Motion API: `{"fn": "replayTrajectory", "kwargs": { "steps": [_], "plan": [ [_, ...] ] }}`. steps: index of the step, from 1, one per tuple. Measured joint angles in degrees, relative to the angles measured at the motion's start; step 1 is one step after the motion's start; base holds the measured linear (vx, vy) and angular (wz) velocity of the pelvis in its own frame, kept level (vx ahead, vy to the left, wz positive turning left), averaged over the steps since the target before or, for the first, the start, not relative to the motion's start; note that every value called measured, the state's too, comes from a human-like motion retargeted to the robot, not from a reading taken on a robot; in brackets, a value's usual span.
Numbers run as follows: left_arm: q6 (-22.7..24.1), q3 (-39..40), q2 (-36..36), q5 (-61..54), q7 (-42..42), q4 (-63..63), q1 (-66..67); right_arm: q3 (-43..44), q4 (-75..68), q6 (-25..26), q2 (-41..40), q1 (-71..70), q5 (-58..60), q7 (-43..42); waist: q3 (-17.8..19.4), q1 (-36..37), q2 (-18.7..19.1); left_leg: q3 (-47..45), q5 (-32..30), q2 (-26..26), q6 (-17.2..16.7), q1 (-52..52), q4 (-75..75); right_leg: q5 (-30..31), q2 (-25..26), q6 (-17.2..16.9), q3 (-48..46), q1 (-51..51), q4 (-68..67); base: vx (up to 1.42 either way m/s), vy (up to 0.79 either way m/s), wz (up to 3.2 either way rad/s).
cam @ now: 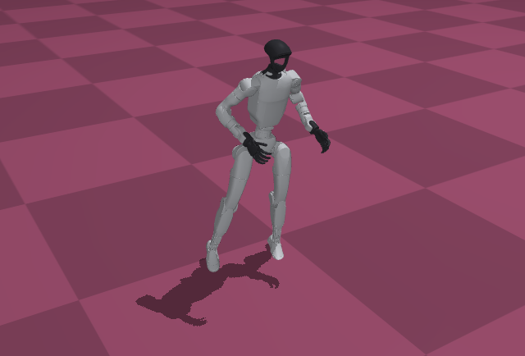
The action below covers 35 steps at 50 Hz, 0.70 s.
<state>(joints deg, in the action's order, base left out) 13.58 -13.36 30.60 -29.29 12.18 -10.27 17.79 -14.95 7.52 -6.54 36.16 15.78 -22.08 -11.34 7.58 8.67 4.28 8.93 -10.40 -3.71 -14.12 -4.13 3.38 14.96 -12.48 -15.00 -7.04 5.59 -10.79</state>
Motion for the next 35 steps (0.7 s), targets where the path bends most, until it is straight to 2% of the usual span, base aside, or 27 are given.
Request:
{"fn": "replayTrajectory", "kwargs": {
  "steps": [2,3,5,7,10,12,13,15,17,18,20,22,23,25,29,31,32,33,35],
  "plan": [
    [-0.52,0.65,-0.78,-0.67,2.21,-0.12,-0.64,-0.84,-0.97,1.77,-2.9,-1.45,2.8,-7.99,2.1,0.84,0.37,-7.24,12.03,-2.14,3.93,-0.96,5.89,-5.17,-5.07,0.0,-0.99,2.13,-1.46,0.08,-1.07,-0.47],
    [-0.5,0.95,-1.31,-0.53,3.77,-0.76,-1.5,-1.34,-0.28,2.25,-4.32,-2.54,3.45,-11.88,3.91,0.65,0.08,-10.26,20.14,-3.18,6.39,-1.5,10.06,-7.62,-8.43,0.0,-1.26,3.04,-2.44,0.06,-1.06,-0.09],
    [-0.16,0.86,-2.49,1.72,8.21,-4.37,-4.87,-2.45,2.14,2.43,-7.24,-5.9,2.99,-16.6,9.26,-0.95,-1.41,-11.23,33.53,-4.33,10.32,-4.28,22.43,-12.65,-16.05,0.02,-0.13,4.13,-5.34,0.03,-1.08,0.27],
    [0.3,0.61,-3.55,7.24,13.51,-11.09,-10.34,-4.06,3.45,2.64,-11.09,-11.17,1.27,-16.44,14.77,-2.44,-2.6,-8.46,39.19,-7.34,8.68,-8.23,35.34,-17.09,-19.28,0.7,4.54,6.11,-11.0,0.02,-1.21,0.26],
    [0.27,4.22,-5.37,14.46,17.93,-17.79,-16.34,-9.04,3.15,4.03,-17.99,-19.7,3.52,-17.13,18.75,-2.17,-4.92,-7.29,37.75,-13.15,3.09,-6.63,37.35,-19.73,-18.36,1.73,12.02,9.78,-20.17,0.13,-1.37,-0.34],
    [0.15,9.55,-5.53,13.85,16.72,-16.22,-17.33,-11.0,6.47,3.02,-19.61,-24.01,7.57,-16.92,17.96,-0.85,-6.39,-6.99,30.42,-17.52,3.85,-2.24,29.38,-24.11,-15.61,3.99,10.02,10.02,-23.6,0.29,-1.5,-0.51],
    [0.0,12.23,-5.16,12.75,15.17,-14.46,-17.08,-10.73,9.33,1.89,-19.13,-25.56,9.36,-14.84,16.88,-0.5,-7.21,-7.15,24.76,-19.84,5.13,-0.07,24.49,-26.33,-13.49,4.89,8.49,10.07,-25.51,0.37,-1.51,-0.19],
    [-0.34,16.31,-3.97,11.17,11.64,-10.59,-16.17,-7.19,16.05,-0.93,-16.19,-26.71,9.27,-8.7,13.4,-0.45,-9.32,-11.06,10.46,-23.82,7.0,3.76,13.26,-27.11,-9.33,4.85,3.95,10.0,-27.94,0.42,-1.46,0.27],
    [0.28,15.23,-3.94,10.91,10.26,-7.45,-14.44,-0.43,22.16,-4.85,-10.77,-21.46,2.41,-2.76,7.85,-1.77,-11.39,-16.53,1.76,-22.45,6.56,5.17,4.65,-22.91,-6.79,2.76,-2.06,6.18,-22.69,0.43,-1.31,1.09],
    [0.83,13.22,-4.35,10.9,10.32,-6.24,-13.48,3.09,24.09,-6.83,-8.2,-17.07,-2.95,-0.7,4.91,-2.93,-12.26,-17.37,1.78,-19.65,6.02,4.38,3.09,-19.06,-5.62,1.75,-4.5,3.09,-17.26,0.36,-1.18,1.68],
    [1.52,8.06,-5.61,10.08,9.52,-4.27,-11.47,9.27,24.91,-9.51,-4.6,-6.62,-13.71,2.41,-0.37,-5.97,-13.14,-16.75,4.98,-11.79,5.19,1.34,3.65,-6.8,-3.0,0.1,-5.87,-3.0,-4.28,0.24,-1.13,1.97],
    [1.08,3.95,-6.15,8.42,4.77,-3.05,-10.27,13.33,21.64,-9.2,-3.46,2.16,-18.57,4.01,-3.76,-7.42,-10.98,-17.39,5.05,-8.35,3.08,-0.61,4.91,6.46,3.97,0.0,-0.45,-5.45,5.64,0.07,-1.29,1.5],
    [0.56,2.4,-6.27,7.79,1.47,-2.71,-10.07,14.67,19.29,-8.29,-2.97,5.38,-18.31,4.21,-4.47,-7.72,-9.74,-17.31,3.58,-7.18,2.0,-0.35,4.86,9.58,6.96,0.0,2.94,-5.82,7.54,0.01,-1.27,0.88],
    [-0.72,-0.25,-6.5,7.03,-5.03,-2.2,-9.94,16.22,14.76,-6.32,-1.4,10.52,-13.83,3.45,-5.45,-6.08,-7.13,-13.45,-0.37,-3.43,0.73,1.15,3.63,9.41,8.92,0.0,5.95,-5.66,8.32,-0.02,-1.03,0.05],
    [-1.79,-5.51,-5.73,10.06,-9.7,-0.2,-11.36,14.61,6.81,-4.63,2.21,14.36,-1.97,-1.24,-5.91,0.82,-1.31,6.72,-1.7,3.77,-0.69,4.27,1.27,2.32,3.26,0.0,-0.03,-4.92,4.63,-0.02,-0.78,-0.74],
    [-1.79,-7.77,-4.43,12.8,-9.07,1.66,-13.3,12.46,2.04,-3.94,3.28,12.27,0.42,-0.33,-4.83,2.95,1.27,8.27,-0.96,3.04,-0.2,5.15,2.15,-1.2,0.16,1.0,-0.95,-3.91,0.34,-0.01,-0.94,-0.42],
    [-1.78,-8.61,-3.76,13.56,-8.56,2.83,-14.2,11.19,-0.29,-3.39,3.4,10.7,0.8,0.53,-4.42,3.54,2.13,6.47,1.37,1.9,0.93,5.11,3.42,-3.18,-1.72,1.58,-1.77,-3.27,-1.68,-0.04,-1.05,-0.06],
    [-1.68,-9.36,-3.56,13.23,-8.29,3.96,-14.47,10.05,-2.35,-2.76,3.16,9.76,0.61,0.53,-4.77,3.59,2.38,3.14,6.25,0.96,2.98,4.86,5.21,-4.88,-4.53,1.35,-3.01,-3.73,-1.61,-0.06,-1.05,0.23],
    [-1.57,-10.04,-3.29,11.21,-6.86,5.9,-16.25,6.09,-7.88,-1.4,2.36,3.59,0.39,-0.46,-3.16,2.57,2.23,-2.88,21.81,-1.58,7.36,3.55,12.65,-9.71,-11.19,1.4,-5.99,-3.48,-5.31,-0.11,-1.07,0.47]
  ]
}}
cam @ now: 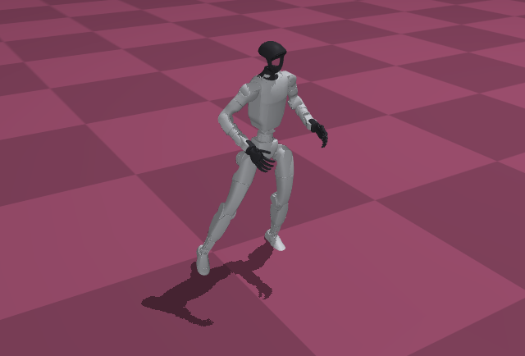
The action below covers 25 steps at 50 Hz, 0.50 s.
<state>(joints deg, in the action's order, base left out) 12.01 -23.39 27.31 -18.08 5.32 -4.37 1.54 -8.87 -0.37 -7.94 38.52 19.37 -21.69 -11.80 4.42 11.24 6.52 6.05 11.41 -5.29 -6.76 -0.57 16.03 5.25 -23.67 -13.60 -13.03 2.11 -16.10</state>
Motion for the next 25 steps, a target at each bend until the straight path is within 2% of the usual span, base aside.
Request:
{"fn": "replayTrajectory", "kwargs": {
  "steps": [2,3,5,7,8,10,12,13,14,15,16,18,20,22,23,24,25],
  "plan": [
    [0.41,-1.24,-0.45,-1.38,3.26,-0.83,-3.38,-4.45,-4.09,1.68,-2.2,-7.72,1.59,-5.01,3.82,-1.72,-1.49,-0.28,12.11,-2.27,2.25,-2.11,8.59,-2.99,-6.77,0.15,-1.64,-0.53,-3.85,-0.18,-1.16,0.63],
    [0.61,-2.39,-0.76,-1.19,5.71,-2.58,-5.73,-6.48,-5.66,2.73,-4.0,-11.63,2.65,-8.42,6.36,-2.31,-2.56,0.99,15.86,-3.14,2.61,-3.67,13.87,-4.13,-9.27,0.37,-0.49,-0.84,-5.83,-0.22,-1.26,0.52],
    [0.82,-4.61,-0.86,0.83,10.48,-7.73,-10.59,-10.11,-7.67,4.6,-9.5,-18.96,4.56,-14.9,11.37,-2.3,-4.79,3.26,18.46,-5.67,0.91,-6.04,22.56,-7.76,-10.63,1.42,7.01,0.52,-11.88,-0.22,-1.39,0.04],
    [0.78,-3.78,0.93,2.75,11.75,-11.2,-13.14,-13.8,-6.35,4.75,-16.27,-25.45,6.31,-17.76,13.72,-0.55,-7.0,2.93,15.19,-10.89,-1.93,-4.36,21.25,-13.79,-7.6,2.65,13.65,5.13,-19.82,-0.14,-1.57,-0.98],
    [0.79,-2.01,2.69,2.74,11.06,-11.39,-13.11,-15.65,-4.08,3.94,-19.12,-28.3,7.36,-17.38,13.67,0.27,-8.29,1.9,11.79,-14.09,-2.42,-2.47,17.55,-17.24,-5.39,2.64,14.61,7.02,-22.46,-0.04,-1.65,-1.28],
    [0.66,3.52,7.24,0.88,8.05,-9.34,-11.43,-18.11,3.96,1.71,-21.56,-33.87,11.29,-13.06,12.63,0.56,-11.53,-2.19,-0.13,-20.33,-1.31,1.53,7.52,-22.29,-0.09,1.71,13.64,8.63,-24.13,0.06,-1.65,-0.99],
    [0.62,7.95,10.5,-1.54,5.59,-6.48,-8.96,-16.14,15.57,-0.51,-17.38,-36.71,15.7,-6.12,10.56,-0.87,-14.99,-8.68,-14.17,-23.17,0.02,3.39,-1.69,-21.09,4.57,1.7,9.72,8.33,-22.49,0.15,-1.54,-0.04],
    [0.82,9.0,11.49,-2.24,5.06,-5.22,-7.32,-13.76,21.42,-1.63,-13.93,-35.89,15.88,-2.77,9.1,-1.96,-16.83,-11.04,-17.54,-22.17,-0.17,3.02,-3.89,-18.64,6.08,1.77,7.46,7.59,-20.66,0.16,-1.4,0.55],
    [1.12,9.16,12.23,-2.48,5.0,-4.4,-5.98,-11.26,25.7,-2.47,-10.55,-33.81,13.33,-0.05,7.51,-3.11,-18.64,-11.68,-18.38,-19.15,-0.22,2.56,-5.88,-14.68,7.5,1.53,5.82,5.98,-16.34,0.13,-1.31,0.8],
    [1.48,8.86,12.85,-2.49,5.17,-3.79,-4.81,-8.7,29.21,-3.16,-7.22,-31.11,9.41,2.35,5.84,-4.27,-20.43,-11.45,-17.94,-15.12,-0.2,2.04,-7.74,-9.95,8.88,1.14,4.49,3.95,-10.78,0.09,-1.21,0.97],
    [1.72,7.92,13.11,-1.89,5.25,-3.52,-3.23,-6.64,30.17,-3.91,-4.68,-26.57,3.8,4.53,4.07,-5.6,-21.49,-11.09,-16.49,-10.39,-1.18,1.03,-7.6,-2.58,10.37,0.14,4.63,1.28,-3.56,0.04,-1.19,0.96],
    [1.95,6.91,13.95,-0.74,4.4,-3.43,-0.32,-4.31,28.32,-4.67,-1.72,-19.21,-4.91,7.56,0.93,-7.0,-21.71,-14.28,-15.45,-4.91,-3.82,-0.02,-7.65,12.35,15.98,-1.23,7.73,-2.25,9.34,-0.02,-1.31,0.46],
    [1.65,6.76,14.68,0.22,2.45,-3.88,2.29,-3.58,22.57,-3.97,-0.6,-14.53,-7.21,8.33,-1.21,-7.26,-19.96,-20.02,-17.07,-2.73,-5.6,0.73,-8.76,19.43,21.19,-1.4,12.72,-2.85,14.58,-0.06,-1.33,-0.23],
    [1.38,7.01,14.71,0.62,0.96,-4.48,3.65,-3.46,15.65,-2.54,0.54,-13.75,-3.27,7.97,-0.77,-6.65,-17.22,-21.99,-18.98,0.97,-3.18,1.31,-9.64,17.3,20.43,-1.4,14.82,-1.76,12.86,-0.11,-0.91,-0.65],
    [1.8,7.07,14.74,0.92,0.54,-5.33,1.55,-3.76,12.02,-1.43,1.09,-16.82,-0.29,8.54,2.64,-6.24,-16.09,-21.57,-19.18,3.16,-0.88,1.1,-9.3,15.28,18.5,-1.4,14.67,-0.74,10.28,-0.13,-0.76,-0.67],
    [1.63,7.12,13.96,0.79,0.39,-5.71,3.18,-3.78,8.84,-0.89,1.57,-16.07,2.72,7.45,1.98,-6.37,-13.89,-20.13,-18.93,4.38,-0.11,0.31,-8.46,14.14,16.93,-1.4,13.74,-0.32,9.01,-0.09,-0.77,-0.52],
    [1.16,7.16,12.77,0.44,0.37,-5.85,6.68,-3.66,5.9,-0.63,2.03,-13.42,5.74,5.54,-0.72,-6.77,-11.15,-18.18,-18.46,5.11,-0.1,-0.77,-7.37,13.43,15.55,-1.4,12.4,-0.21,8.38,-0.04,-0.85,-0.37]
  ]
}}
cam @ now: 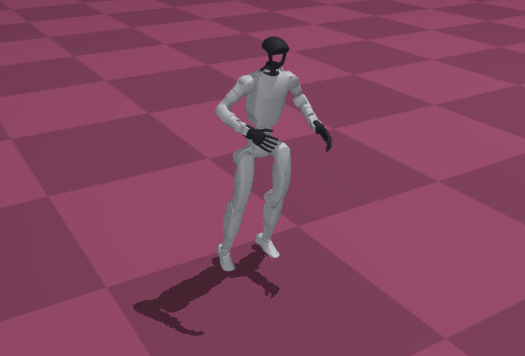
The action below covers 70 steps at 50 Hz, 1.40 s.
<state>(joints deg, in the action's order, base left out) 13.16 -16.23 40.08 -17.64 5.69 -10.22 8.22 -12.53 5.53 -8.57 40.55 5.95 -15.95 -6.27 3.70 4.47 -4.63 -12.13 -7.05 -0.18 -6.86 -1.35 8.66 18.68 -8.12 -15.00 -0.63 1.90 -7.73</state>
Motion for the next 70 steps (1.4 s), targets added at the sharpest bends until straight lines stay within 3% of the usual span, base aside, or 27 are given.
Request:
{"fn": "replayTrajectory", "kwargs": {
  "steps": [3,5,7,8,10,12,14,15,18,20,25,28,33,37,38,40,45,50,57,61,65,70],
  "plan": [
    [-0.41,0.53,-1.8,0.48,-0.77,-0.3,3.08,1.14,-4.41,1.56,0.84,2.61,4.23,0.26,-0.01,0.75,6.93,7.69,-2.7,1.34,-3.27,-1.98,-0.48,-3.47,-4.37,0.51,-4.08,-0.03,0.22,-0.03,-0.94,-0.5],
    [-1.05,1.6,-3.08,0.74,-1.38,-0.03,3.84,1.84,-6.41,1.98,0.48,3.69,3.88,0.08,0.68,1.83,10.32,7.32,-0.76,0.96,-3.13,-3.24,0.55,-4.24,-8.31,0.65,-7.76,0.65,0.89,-0.05,-1.04,-0.56],
    [-1.22,3.27,-4.34,-0.13,-0.6,0.55,4.22,1.97,-7.76,2.49,-1.26,3.63,2.64,-1.56,2.18,1.95,10.27,1.01,14.79,-0.66,1.99,-5.0,6.67,-0.28,-13.81,0.0,-8.8,2.15,1.69,-0.1,-1.17,-0.33],
    [-1.24,4.57,-5.07,-0.9,0.5,0.63,3.79,1.6,-8.69,2.93,-2.45,1.98,2.31,-2.89,3.92,1.83,10.16,-0.68,25.56,-3.42,4.06,-8.14,15.29,0.76,-14.94,0.0,-6.95,3.04,1.52,-0.15,-1.24,-0.18],
    [-1.35,7.26,-5.84,-2.74,4.22,-0.69,2.1,0.81,-10.35,4.35,-5.97,-2.39,3.56,-6.78,8.96,0.34,9.07,0.7,40.11,-9.33,6.55,-16.58,35.76,-10.16,-15.14,0.0,-0.02,4.64,-4.5,-0.18,-1.21,0.08],
    [-1.85,10.18,-6.89,-4.28,8.75,-4.23,-0.25,0.03,-11.48,5.73,-11.34,-5.76,6.97,-12.39,15.8,-0.95,6.35,3.48,42.68,-13.64,4.82,-22.23,50.61,-29.37,-13.7,0.1,4.96,8.08,-18.73,-0.19,-1.06,0.09],
    [-3.33,12.73,-10.11,-4.48,12.3,-9.6,-3.94,-1.28,-12.56,6.94,-16.82,-7.54,9.78,-17.24,21.99,-1.45,2.33,3.98,41.52,-14.38,4.31,-21.57,53.3,-38.26,-13.44,1.44,7.72,13.33,-32.93,-0.17,-0.93,-0.22],
    [-4.37,13.75,-12.17,-4.41,13.81,-12.24,-5.66,-2.01,-12.85,7.4,-19.16,-7.57,10.48,-18.91,24.15,-1.24,0.94,4.0,40.53,-14.86,5.04,-20.2,51.97,-39.16,-12.54,2.83,8.51,15.77,-38.11,-0.11,-0.83,-0.4],
    [-4.72,14.91,-17.41,-4.58,17.54,-18.03,-8.88,-1.93,-12.77,6.75,-20.98,-5.86,8.79,-19.51,24.71,-1.76,-1.43,3.56,33.29,-15.06,5.48,-16.56,41.67,-36.68,-10.81,2.83,7.38,16.33,-37.41,0.0,-0.7,-0.07],
    [-3.91,15.59,-19.19,-2.43,17.73,-18.08,-7.43,0.26,-11.59,5.31,-19.53,-3.51,7.53,-18.03,23.92,-2.89,-1.69,3.26,28.16,-14.93,3.74,-12.05,31.78,-34.58,-9.96,2.75,4.62,11.53,-29.9,0.09,-0.56,0.31],
    [-2.39,14.16,-20.23,0.94,13.47,-13.38,0.6,7.6,-7.49,1.74,-12.56,5.94,4.11,-14.57,15.06,-3.36,1.17,7.43,15.0,-12.1,0.4,-3.82,3.7,-25.71,-6.75,0.11,-0.23,6.52,-13.07,0.07,-0.42,0.19],
    [-2.32,12.02,-19.75,-1.21,10.08,-11.04,2.46,11.8,-6.95,0.73,-8.46,10.62,3.27,-14.59,10.99,-2.76,3.65,9.34,11.13,-11.98,-1.2,-3.41,-3.03,-24.58,-5.06,0.22,-3.2,4.61,-6.92,0.02,-0.34,0.52],
    [-4.03,7.9,-19.44,-3.39,8.37,-12.09,0.71,11.34,-19.13,-3.98,-1.35,7.42,-3.8,-16.14,7.95,-3.67,8.63,14.08,12.33,-13.24,0.66,-3.99,-6.25,-25.26,-2.46,2.78,-8.0,1.4,-1.72,-0.03,-0.25,0.68],
    [-4.67,5.42,-21.03,0.87,10.06,-17.44,-0.48,6.91,-37.93,1.71,-0.15,-6.4,-2.08,-21.44,8.35,-6.38,11.4,14.03,12.18,-15.41,-1.17,-3.68,-6.26,-23.91,-0.17,1.35,-10.14,-2.54,2.81,-0.05,-0.21,0.41],
    [-4.1,5.35,-21.26,2.46,9.02,-18.55,-0.3,7.42,-40.39,5.1,-1.07,-9.01,0.24,-24.35,8.68,-6.45,12.05,13.37,12.39,-16.39,-2.28,-3.18,-6.36,-23.29,0.9,0.34,-10.02,-3.58,4.21,-0.04,-0.24,-0.05],
    [-3.69,4.9,-20.35,3.11,7.01,-20.1,-0.5,8.28,-41.35,6.27,-2.58,-11.7,1.05,-26.83,8.87,-5.1,13.15,11.73,12.74,-18.66,-3.4,-2.59,-6.33,-22.58,3.27,0.0,-9.37,-4.66,6.44,-0.04,-0.25,-0.34],
    [-4.17,7.51,-18.63,4.37,3.33,-22.24,1.91,10.06,-34.31,1.67,-5.41,-10.97,-1.98,-20.87,8.44,-1.28,13.05,10.22,13.0,-18.02,-2.17,-0.71,-6.41,-22.58,3.04,0.0,-7.09,-5.01,6.96,0.01,-0.07,-0.43],
    [-4.26,11.16,-20.97,1.36,5.23,-26.73,5.64,4.17,-31.3,3.32,-4.41,-11.76,8.69,-17.36,8.78,-2.45,12.99,12.43,11.71,-15.54,-1.11,-0.11,-6.15,-22.39,1.66,0.18,-6.37,-5.94,7.07,0.01,0.01,-0.05],
    [-4.38,11.47,-19.65,2.08,4.35,-29.59,7.96,4.04,-33.81,4.12,-6.67,-7.82,5.36,-17.28,9.49,-2.33,13.57,11.82,11.72,-15.64,-1.64,-0.3,-4.77,-22.5,1.33,0.0,-6.0,-5.72,6.38,0.01,0.05,-0.06],
    [-4.2,11.69,-16.04,1.52,4.3,-22.49,10.52,7.38,-26.1,4.41,-7.03,-0.29,4.91,-19.48,10.73,-1.25,13.07,10.35,11.9,-15.37,-1.46,-1.45,-3.83,-22.24,0.62,0.0,-5.58,-4.26,5.85,0.01,0.13,-0.11],
    [-2.55,11.48,-10.7,0.06,5.54,-9.48,13.77,10.73,-14.21,2.1,-6.87,8.08,2.02,-16.6,12.54,-1.02,12.16,8.98,13.24,-15.25,-1.44,-3.94,-2.35,-21.55,0.17,0.0,-5.03,-1.36,4.95,-0.03,0.15,-0.12],
    [-0.84,10.57,-9.51,-2.89,8.62,0.79,11.66,10.31,-9.95,2.63,-5.93,11.07,1.44,-12.47,18.02,-2.73,10.26,6.6,17.67,-13.29,1.84,-8.48,3.09,-21.67,-2.64,0.0,-2.6,4.87,-0.67,-0.12,0.29,-0.15]
  ]
}}
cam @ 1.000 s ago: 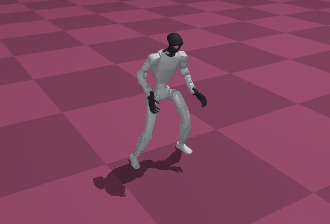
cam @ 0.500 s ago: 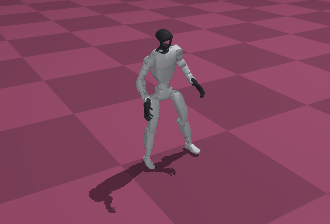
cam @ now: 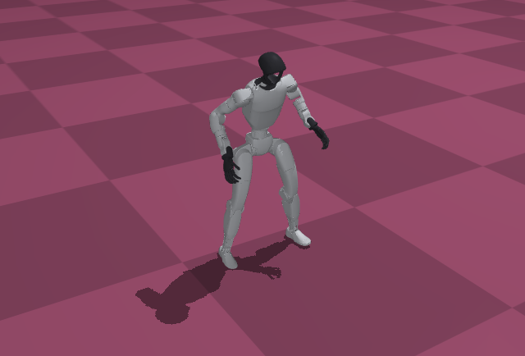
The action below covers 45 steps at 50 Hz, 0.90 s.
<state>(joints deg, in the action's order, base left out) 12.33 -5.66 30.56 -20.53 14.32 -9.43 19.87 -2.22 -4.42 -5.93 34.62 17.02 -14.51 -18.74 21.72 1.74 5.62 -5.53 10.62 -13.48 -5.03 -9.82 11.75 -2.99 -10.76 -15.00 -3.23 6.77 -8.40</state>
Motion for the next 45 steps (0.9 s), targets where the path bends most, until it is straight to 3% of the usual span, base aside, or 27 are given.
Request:
{"fn": "replayTrajectory", "kwargs": {
  "steps": [5,10,13,15,17,18,20,22,23,25,27,30,35,37,40,42,45],
  "plan": [
    [-0.57,-4.09,-2.81,-0.87,3.46,2.89,-11.21,-2.15,-6.56,2.6,-2.01,-3.78,7.41,1.66,7.19,-2.15,-3.53,1.63,5.13,4.41,7.43,-13.17,19.71,-5.86,-5.42,1.64,5.83,15.8,-22.27,-0.22,0.45,-0.07],
    [-1.27,-11.44,-5.01,3.64,9.28,1.96,-28.12,-8.08,-23.56,6.65,-10.36,-13.11,8.54,-12.89,7.88,-3.39,-7.51,4.98,19.26,5.79,10.53,-32.27,49.36,-16.69,-8.39,2.95,9.56,32.55,-46.27,-0.14,0.43,0.18],
    [-1.96,-12.04,-6.75,4.91,11.55,1.93,-33.6,-10.44,-25.72,7.18,-10.13,-18.59,6.79,-17.03,6.69,-5.3,-7.27,5.04,23.08,7.08,12.22,-34.52,56.43,-17.1,-10.24,3.09,9.41,31.15,-47.0,0.11,0.63,0.21],
    [-0.11,-11.62,-8.09,3.81,13.13,6.41,-31.78,-9.11,-15.89,4.1,-6.74,-17.22,5.75,-14.81,5.18,-6.04,-5.8,3.08,22.98,8.34,12.22,-30.18,53.33,-12.41,-11.92,2.63,8.08,24.85,-39.09,0.3,0.8,-0.07],
    [2.56,-11.23,-8.47,2.76,14.1,13.72,-25.42,-6.09,-1.43,0.63,-2.91,-12.06,3.82,-12.23,2.5,-4.65,-2.8,-0.17,18.64,9.55,11.21,-22.16,42.58,-0.13,-13.41,4.31,3.32,14.92,-22.75,0.39,0.91,-0.4],
    [3.7,-10.59,-8.34,2.2,13.92,17.08,-21.69,-4.87,5.14,-0.52,-1.37,-9.69,4.04,-12.51,0.82,-3.59,-1.16,-1.84,14.49,10.7,10.63,-17.7,34.96,9.13,-14.15,5.31,-0.86,9.62,-12.73,0.37,0.96,-0.5],
    [5.42,-8.86,-7.3,0.02,11.48,21.86,-14.29,-3.04,15.88,-1.82,0.58,-6.03,7.89,-14.65,-3.18,-0.07,1.53,-3.69,1.11,14.25,8.59,-8.55,16.33,26.7,-13.05,3.6,-7.27,1.89,3.91,0.31,0.96,-0.61],
    [5.56,-6.19,-5.22,-2.83,6.5,24.31,-6.5,-1.58,24.17,-2.62,1.43,-3.89,12.03,-14.45,-7.94,5.57,4.86,-1.08,-17.55,14.5,2.7,-1.18,-1.39,30.27,-4.41,0.0,-3.15,0.8,8.11,0.18,0.83,-1.02],
    [5.32,-4.22,-4.34,-3.57,4.21,25.12,-2.57,-1.4,27.55,-3.08,1.86,-3.89,13.5,-13.34,-10.22,8.34,6.45,1.72,-25.61,13.2,-1.53,1.07,-7.7,29.46,1.33,0.0,-0.81,1.4,7.42,0.08,0.74,-1.17],
    [5.51,0.08,-3.3,-3.2,1.13,26.69,5.46,-2.66,32.69,-4.08,2.93,-5.16,16.46,-10.48,-13.94,12.03,6.99,7.94,-32.5,13.03,-7.92,3.27,-14.36,28.37,7.87,0.0,-0.72,2.44,4.58,0.0,0.82,-0.9],
    [6.33,4.2,-2.75,-1.21,0.51,27.4,11.5,-5.72,35.26,-4.84,4.07,-7.91,19.01,-8.1,-15.86,12.73,4.58,9.0,-29.28,14.09,-8.63,3.38,-13.86,27.86,8.79,0.0,-3.36,2.66,2.17,-0.07,0.93,-0.06],
    [6.53,8.28,-1.1,1.22,1.17,24.96,13.87,-9.53,35.81,-5.32,5.45,-10.87,19.12,-5.19,-16.01,11.01,-0.55,3.25,-25.85,13.54,-6.12,4.31,-10.12,27.03,7.37,0.0,-1.2,0.84,1.78,-0.07,0.91,1.02],
    [2.78,10.41,3.28,1.34,0.56,14.33,6.33,-12.31,32.66,-4.09,6.28,-10.58,13.96,-0.26,-15.37,7.57,-8.51,-1.71,-21.14,4.83,-4.23,5.15,-2.49,26.27,6.28,0.0,9.56,-2.75,3.57,0.04,0.72,1.47],
    [1.48,9.61,4.78,0.68,0.52,11.08,2.95,-12.4,32.15,-3.37,7.3,-10.23,14.15,2.25,-15.36,6.57,-11.1,-2.68,-16.56,2.33,-2.06,4.01,1.39,19.74,2.14,0.38,8.57,-3.46,0.59,0.06,0.99,1.17],
    [0.12,7.13,6.95,-2.53,1.25,7.25,-4.32,-11.22,31.28,-3.72,7.1,-10.65,12.75,5.65,-13.27,6.49,-12.91,2.78,-7.56,-1.98,0.08,0.14,9.74,-8.34,-5.97,4.29,1.62,-1.11,-16.19,0.02,1.0,0.77],
    [-0.99,5.7,5.64,-3.59,1.8,5.11,-9.26,-12.23,26.72,-3.89,4.21,-11.7,10.32,4.85,-9.79,7.16,-11.21,9.08,-3.16,-5.02,0.13,-2.13,15.74,-19.93,-8.75,4.62,3.09,1.08,-27.8,-0.03,0.94,0.28],
    [-2.36,2.19,-0.35,-3.72,3.01,1.04,-18.25,-17.76,7.12,-0.52,-1.38,-20.37,12.8,-0.26,-3.11,8.03,-7.45,14.36,2.79,-5.92,2.03,-3.56,23.12,-25.12,-13.21,3.21,7.3,6.3,-43.09,-0.03,1.12,0.03]
  ]
}}
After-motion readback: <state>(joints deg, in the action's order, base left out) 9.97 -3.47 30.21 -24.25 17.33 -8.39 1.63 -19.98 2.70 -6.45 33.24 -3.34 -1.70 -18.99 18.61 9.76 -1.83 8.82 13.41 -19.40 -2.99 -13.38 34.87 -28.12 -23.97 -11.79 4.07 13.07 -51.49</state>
